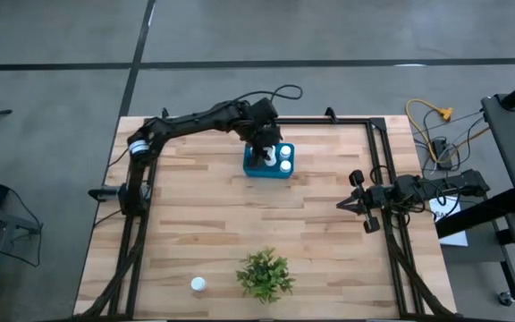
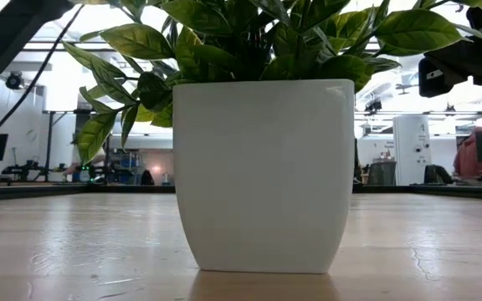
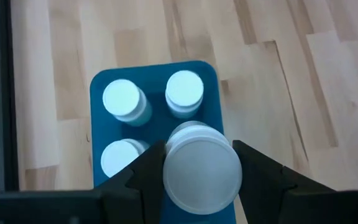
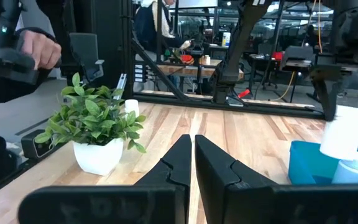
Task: Pick and place pill bottles into a basket
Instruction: Put the white pill bottle into the blue bin
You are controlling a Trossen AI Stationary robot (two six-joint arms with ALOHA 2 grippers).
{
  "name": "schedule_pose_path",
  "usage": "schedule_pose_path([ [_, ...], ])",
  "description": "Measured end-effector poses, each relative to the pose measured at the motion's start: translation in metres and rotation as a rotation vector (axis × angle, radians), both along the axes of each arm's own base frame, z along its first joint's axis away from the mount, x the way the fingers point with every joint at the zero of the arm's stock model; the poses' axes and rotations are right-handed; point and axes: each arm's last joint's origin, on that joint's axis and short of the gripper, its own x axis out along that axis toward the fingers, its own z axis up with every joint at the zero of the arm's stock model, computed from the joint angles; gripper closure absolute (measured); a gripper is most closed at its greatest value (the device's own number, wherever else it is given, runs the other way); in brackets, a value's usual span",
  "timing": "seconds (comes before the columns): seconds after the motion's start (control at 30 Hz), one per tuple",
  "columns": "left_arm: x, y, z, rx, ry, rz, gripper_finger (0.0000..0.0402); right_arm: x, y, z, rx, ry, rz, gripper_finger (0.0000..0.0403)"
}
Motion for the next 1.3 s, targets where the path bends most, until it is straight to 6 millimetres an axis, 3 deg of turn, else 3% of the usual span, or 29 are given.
schedule_pose_path([
  [0.37, -0.001, 0.002, -0.007, -0.005, 0.017, 0.001, 0.0260, 0.000, 0.000, 0.000, -0.001, 0.000, 0.000, 0.0390],
  [0.67, 0.007, 0.010, -0.027, -0.015, 0.048, 0.004, 0.0260, 0.000, 0.000, 0.000, -0.001, 0.000, 0.000, 0.0390],
  [1.3, 0.018, 0.016, -0.051, -0.059, 0.058, -0.020, 0.0260, 0.000, 0.000, 0.000, 0.000, 0.000, 0.000, 0.0390],
])
